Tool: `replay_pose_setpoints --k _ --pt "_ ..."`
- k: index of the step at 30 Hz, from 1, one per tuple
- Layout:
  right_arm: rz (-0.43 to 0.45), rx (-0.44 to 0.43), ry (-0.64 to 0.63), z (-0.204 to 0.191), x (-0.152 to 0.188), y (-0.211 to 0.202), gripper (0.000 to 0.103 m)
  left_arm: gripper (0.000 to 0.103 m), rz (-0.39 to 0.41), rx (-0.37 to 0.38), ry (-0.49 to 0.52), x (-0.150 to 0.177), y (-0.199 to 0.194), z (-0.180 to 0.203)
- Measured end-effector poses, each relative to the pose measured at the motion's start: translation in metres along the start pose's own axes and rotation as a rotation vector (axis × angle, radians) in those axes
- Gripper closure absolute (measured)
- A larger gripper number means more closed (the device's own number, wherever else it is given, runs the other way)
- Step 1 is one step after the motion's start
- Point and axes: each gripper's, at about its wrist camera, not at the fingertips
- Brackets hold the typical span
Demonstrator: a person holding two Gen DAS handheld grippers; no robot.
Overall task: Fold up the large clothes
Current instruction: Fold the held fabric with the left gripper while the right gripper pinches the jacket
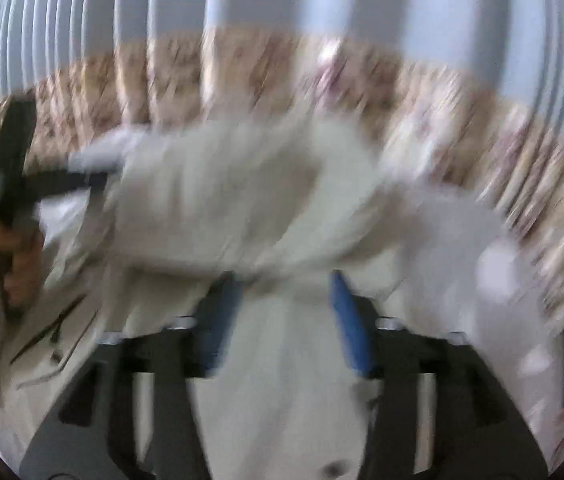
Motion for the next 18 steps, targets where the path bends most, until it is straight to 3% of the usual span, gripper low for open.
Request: replay_pose_setpoints --k 1,2,5,7,12,14,15,16,18 --pt "0.041 0.02 0.006 0.007 -0.011 0.002 0.011 0.017 -0.006 0.002 0.002 0.001 0.002 0.002" --pt "0.079 0.028 0.029 0.02 -0.027 0.008 0.009 0.015 -0.007 0.001 0.001 0.001 0.003 0.004" --pt "0.065 0.048 0.114 0.049 -0.068 0.048 0.01 0.012 -0.008 -0.006 0.019 0.002 0.004 0.011" --pt "0.01 -0.001 0.165 0.064 -0.09 0.084 0.01 0.007 -0.013 -0.009 0.029 0.002 0.006 0.016" --pt "-0.201 -0.086 0.23 0.07 -0.109 0.169 0.016 0.006 -0.09 -0.116 0.119 -0.019 0.028 0.033" --pt "-0.312 -0.135 0.235 0.062 -0.097 0.192 0.071 0.002 -0.142 -0.129 0.163 -0.03 0.046 0.036" --pt "-0.327 -0.154 0.247 0.059 -0.09 0.193 0.08 0.002 -0.189 -0.126 0.167 -0.033 0.06 0.035" --pt "-0.31 -0.168 0.244 0.055 -0.085 0.187 0.093 0.005 -0.234 -0.077 0.17 -0.032 0.073 0.033" --pt "-0.277 -0.194 0.25 0.05 -0.083 0.176 0.099 0.046 -0.302 -0.037 0.174 -0.03 0.091 0.03"
Point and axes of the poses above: each gripper's, at about its wrist camera, not at the fingertips, and y roughly the way its jaws point, z to its right, x to its underside, and after that the axes turned 12 degrees about y, right-handed
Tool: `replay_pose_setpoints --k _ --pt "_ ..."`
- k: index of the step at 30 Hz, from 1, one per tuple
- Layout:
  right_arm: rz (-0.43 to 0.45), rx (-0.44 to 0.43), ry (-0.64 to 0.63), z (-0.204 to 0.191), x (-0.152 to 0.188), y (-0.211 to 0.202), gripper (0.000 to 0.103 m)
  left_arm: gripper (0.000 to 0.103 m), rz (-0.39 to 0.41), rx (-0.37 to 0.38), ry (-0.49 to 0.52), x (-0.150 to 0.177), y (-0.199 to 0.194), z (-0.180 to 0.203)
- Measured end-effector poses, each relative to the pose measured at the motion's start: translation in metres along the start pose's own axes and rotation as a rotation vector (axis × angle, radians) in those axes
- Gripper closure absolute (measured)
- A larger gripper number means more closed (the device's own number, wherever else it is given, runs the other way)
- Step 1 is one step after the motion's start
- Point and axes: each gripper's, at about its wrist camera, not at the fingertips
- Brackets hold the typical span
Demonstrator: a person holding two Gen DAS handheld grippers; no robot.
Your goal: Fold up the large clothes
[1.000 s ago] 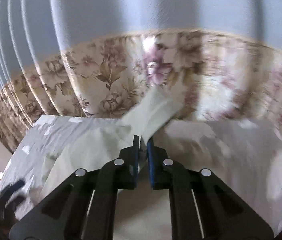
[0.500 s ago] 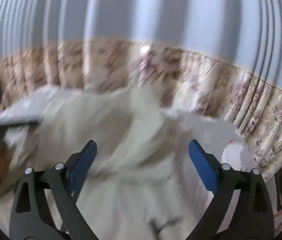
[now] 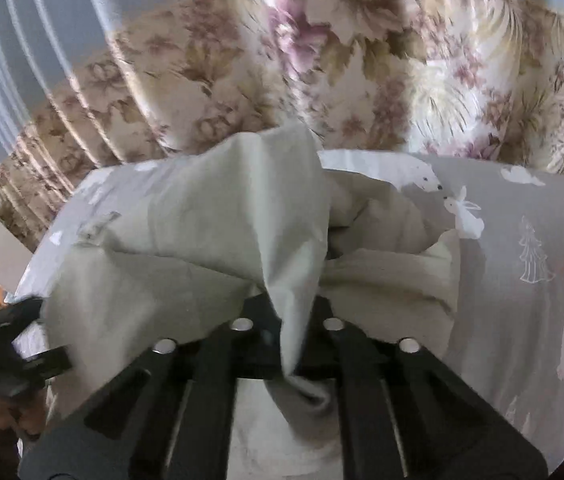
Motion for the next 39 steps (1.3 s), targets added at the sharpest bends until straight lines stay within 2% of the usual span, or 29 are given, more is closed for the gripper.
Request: replay_pose_setpoints --k 1,2,5,7,8,9,10,11,13,14,15,16,17,18,19,20,22,24,26,28,30,32,34,35,39 --pt "0.012 -0.027 0.017 0.0 -0.001 -0.007 0.099 0.073 -0.024 -0.006 0.018 -0.004 0.006 0.0" --pt "0.026 -0.052 0.029 -0.002 -0.003 -0.017 0.1 0.09 -0.008 -0.04 0.058 -0.01 0.004 0.0" --pt "0.091 -0.078 -0.011 -0.017 -0.008 -0.047 0.101 0.093 0.112 -0.134 0.098 -0.035 -0.03 -0.016" --pt "0.116 -0.071 -0.06 -0.03 0.004 -0.063 0.1 0.093 0.201 -0.187 0.118 -0.048 -0.063 -0.026" --pt "0.121 -0.064 -0.083 -0.034 0.01 -0.065 0.1 0.093 0.249 -0.256 0.155 -0.051 -0.082 -0.027" --pt "0.12 -0.051 -0.112 -0.038 0.02 -0.064 0.1 0.093 0.258 -0.277 0.173 -0.051 -0.087 -0.025" --pt "0.113 -0.015 -0.143 -0.041 0.03 -0.057 0.1 0.093 0.233 -0.267 0.197 -0.042 -0.086 -0.022" --pt "0.108 0.072 -0.184 -0.041 0.044 -0.041 0.1 0.092 0.193 -0.256 0.209 -0.033 -0.077 -0.019" --pt "0.071 0.142 -0.194 -0.028 0.059 -0.014 0.098 0.089 0.075 -0.239 0.235 -0.002 -0.045 -0.015" --pt "0.037 0.164 -0.165 -0.015 0.066 0.002 0.089 0.085 0.011 -0.223 0.234 0.021 -0.023 -0.014" --pt "0.028 0.164 -0.146 -0.007 0.068 0.008 0.085 0.083 0.002 -0.225 0.222 0.034 -0.014 -0.016" --pt "0.031 0.152 -0.138 -0.002 0.07 0.008 0.077 0.081 0.025 -0.232 0.211 0.046 -0.012 -0.017" --pt "0.041 0.155 -0.136 0.001 0.07 0.004 0.065 0.078 0.067 -0.232 0.217 0.053 -0.015 -0.015" --pt "0.043 0.158 -0.13 0.004 0.069 0.0 0.06 0.074 0.081 -0.227 0.232 0.055 -0.021 -0.012" --pt "0.042 0.152 -0.123 0.008 0.068 -0.005 0.055 0.062 0.085 -0.222 0.238 0.056 -0.028 -0.012" --pt "0.04 0.145 -0.116 0.012 0.067 -0.012 0.053 0.046 0.09 -0.219 0.236 0.058 -0.037 -0.011" --pt "0.06 0.147 -0.121 0.015 0.066 -0.028 0.048 0.033 0.104 -0.211 0.218 0.057 -0.057 -0.01" --pt "0.12 0.151 -0.136 0.01 0.061 -0.051 0.042 0.022 0.175 -0.22 0.17 0.041 -0.089 -0.007" --pt "0.175 0.108 -0.13 0.002 0.052 -0.069 0.02 0.011 0.276 -0.211 0.112 0.02 -0.116 -0.004" --pt "0.21 0.081 -0.116 -0.007 0.044 -0.076 0.019 0.007 0.329 -0.262 0.095 -0.001 -0.119 -0.001" --pt "0.252 0.067 -0.114 -0.022 0.038 -0.079 0.017 0.007 0.29 -0.335 0.075 -0.017 -0.104 -0.002" --pt "0.273 0.061 -0.124 -0.036 0.036 -0.072 0.008 0.007 0.288 -0.301 0.034 -0.028 -0.086 0.0" --pt "0.258 0.029 -0.139 -0.043 0.035 -0.055 0.003 0.007 0.272 -0.284 0.009 -0.031 -0.061 0.003" --pt "0.222 0.047 -0.151 -0.044 0.037 -0.04 0.003 0.007 0.258 -0.274 0.003 -0.028 -0.049 0.001" --pt "0.101 0.19 -0.184 -0.027 0.06 0.006 0.004 0.007 0.11 -0.237 0.015 0.002 0.006 -0.007"
Point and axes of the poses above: each gripper's, at about its wrist camera, not at the fingertips, and y roughly the way its jaws point, z to its right, x to its underside, and after that the axes turned 12 degrees about y, right-handed
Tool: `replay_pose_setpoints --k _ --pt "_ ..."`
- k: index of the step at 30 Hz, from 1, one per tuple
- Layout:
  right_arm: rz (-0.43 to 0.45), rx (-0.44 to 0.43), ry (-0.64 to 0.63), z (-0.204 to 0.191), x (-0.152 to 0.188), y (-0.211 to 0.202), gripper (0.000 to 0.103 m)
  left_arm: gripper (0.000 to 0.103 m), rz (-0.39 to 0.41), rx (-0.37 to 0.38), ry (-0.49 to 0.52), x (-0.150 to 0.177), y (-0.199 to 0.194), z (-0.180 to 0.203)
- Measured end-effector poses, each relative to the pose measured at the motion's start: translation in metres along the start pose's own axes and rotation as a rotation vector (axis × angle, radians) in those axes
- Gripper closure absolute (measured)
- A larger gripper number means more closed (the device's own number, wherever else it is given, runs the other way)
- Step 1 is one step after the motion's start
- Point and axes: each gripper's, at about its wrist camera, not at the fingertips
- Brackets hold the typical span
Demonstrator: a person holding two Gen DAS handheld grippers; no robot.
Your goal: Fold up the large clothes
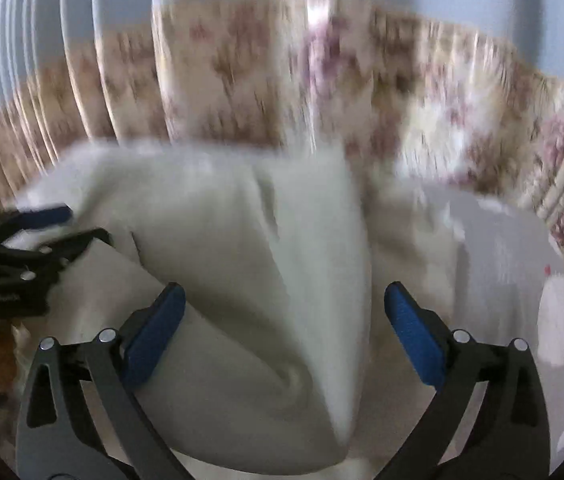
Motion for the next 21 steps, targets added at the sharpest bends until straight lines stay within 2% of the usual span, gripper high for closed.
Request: replay_pose_setpoints --k 1,2,4,8,13,17,21 --pt "-0.027 0.024 -0.009 0.004 0.007 0.008 0.003 0.005 -0.051 0.016 0.023 0.013 0.013 -0.002" --pt "-0.054 0.014 -0.007 0.009 0.015 0.015 0.003 0.005 -0.068 0.031 0.03 0.016 0.017 -0.004" --pt "-0.069 -0.008 0.023 0.016 0.014 0.017 0.003 0.005 -0.037 0.056 0.005 0.017 0.01 -0.009" --pt "-0.076 0.0 0.022 0.016 0.015 0.019 0.003 0.005 -0.036 0.019 0.04 0.017 0.007 -0.004" --pt "-0.05 -0.006 0.022 0.018 0.019 0.013 0.003 0.005 0.001 0.03 0.023 0.021 0.004 -0.006" --pt "-0.03 -0.017 0.012 0.016 0.02 0.01 0.003 0.004 0.08 -0.037 0.036 0.021 -0.014 0.0" --pt "-0.017 -0.009 0.011 0.014 0.015 -0.007 0.003 0.003 0.107 -0.129 0.062 0.011 -0.039 0.01"
Point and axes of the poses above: each gripper's, at about its wrist camera, not at the fingertips, and y roughly the way its jaws point, z to its right, x to its underside, and after that the axes turned 12 degrees about y, right-handed
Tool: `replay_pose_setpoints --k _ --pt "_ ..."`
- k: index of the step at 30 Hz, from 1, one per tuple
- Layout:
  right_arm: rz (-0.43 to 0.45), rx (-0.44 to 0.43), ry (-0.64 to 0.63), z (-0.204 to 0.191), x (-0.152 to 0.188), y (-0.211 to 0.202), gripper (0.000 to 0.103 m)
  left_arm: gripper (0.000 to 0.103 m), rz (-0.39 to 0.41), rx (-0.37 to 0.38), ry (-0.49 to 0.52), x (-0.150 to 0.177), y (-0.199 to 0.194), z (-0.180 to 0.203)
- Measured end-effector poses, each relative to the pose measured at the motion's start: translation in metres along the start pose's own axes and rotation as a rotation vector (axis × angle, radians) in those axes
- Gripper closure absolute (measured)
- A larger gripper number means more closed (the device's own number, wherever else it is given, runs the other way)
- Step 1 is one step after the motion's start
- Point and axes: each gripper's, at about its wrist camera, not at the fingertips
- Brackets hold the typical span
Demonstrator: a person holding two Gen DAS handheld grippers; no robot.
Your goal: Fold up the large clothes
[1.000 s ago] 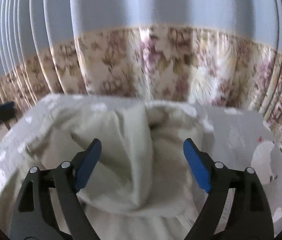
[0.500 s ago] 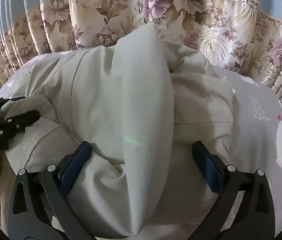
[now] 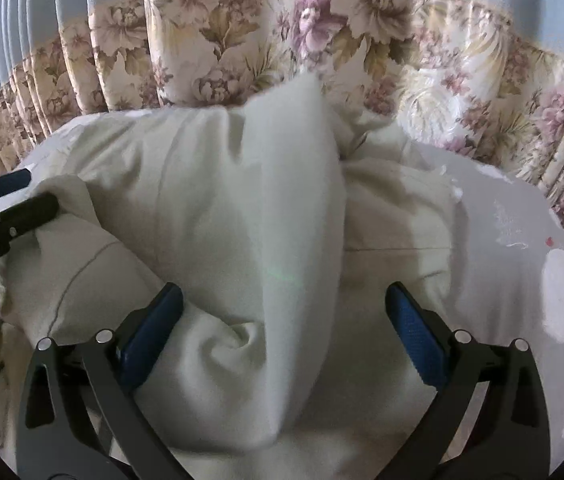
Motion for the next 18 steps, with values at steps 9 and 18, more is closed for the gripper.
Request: replay_pose_setpoints --k 9,18 --pt "0.074 -0.022 0.057 0.05 0.064 -0.119 0.003 0.003 -0.012 -0.15 0.014 0.078 -0.141 -0.027" --pt "0.032 0.106 0.133 0.104 0.178 -0.198 0.003 0.003 -0.166 -0.154 -0.033 0.197 -0.219 0.014"
Point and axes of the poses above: each gripper's, at about its wrist camera, not at the fingertips, and y roughly the way its jaws point, z to its right, x to its underside, and after that the axes turned 12 degrees about y, right-handed
